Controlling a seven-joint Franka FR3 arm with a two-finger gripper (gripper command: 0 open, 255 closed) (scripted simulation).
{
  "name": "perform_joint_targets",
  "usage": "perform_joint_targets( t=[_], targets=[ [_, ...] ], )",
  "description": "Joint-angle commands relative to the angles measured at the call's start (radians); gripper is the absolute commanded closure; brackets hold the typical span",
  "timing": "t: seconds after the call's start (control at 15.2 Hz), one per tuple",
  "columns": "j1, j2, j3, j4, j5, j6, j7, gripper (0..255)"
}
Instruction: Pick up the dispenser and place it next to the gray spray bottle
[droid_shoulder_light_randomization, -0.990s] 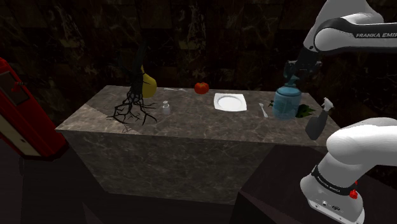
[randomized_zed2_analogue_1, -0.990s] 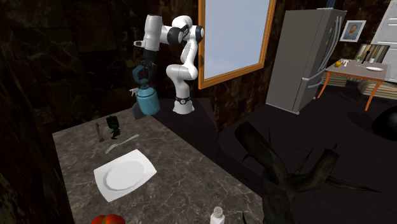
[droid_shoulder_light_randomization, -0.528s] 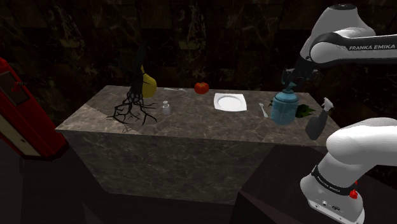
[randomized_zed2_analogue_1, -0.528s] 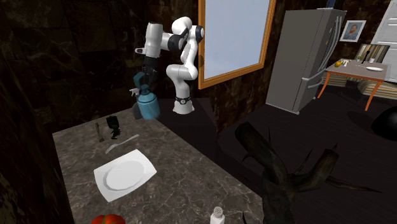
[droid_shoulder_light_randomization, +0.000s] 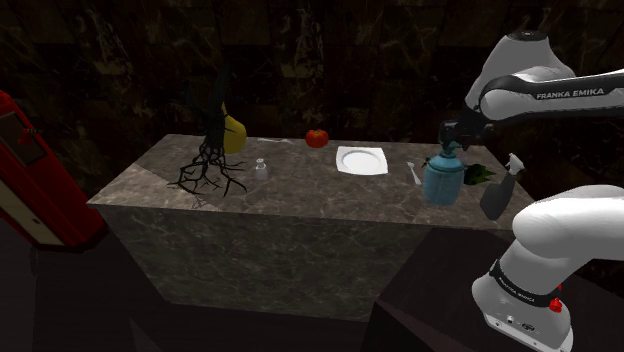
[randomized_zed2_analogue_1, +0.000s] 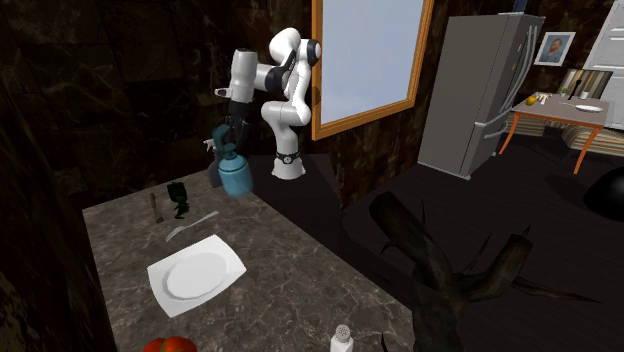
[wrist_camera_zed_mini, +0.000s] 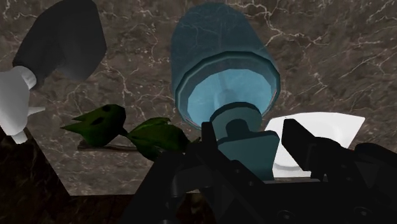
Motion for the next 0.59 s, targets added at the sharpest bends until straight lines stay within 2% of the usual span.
perform_joint_targets(
  t=[0.0,0.53],
  targets=[
    [-0.004,0.011,-0.003,-0.02,-0.006,0.032,0.002,255],
    [-0.017,0.059,-0.008,-0.098,-0.026,0.158,0.018,255]
  ],
)
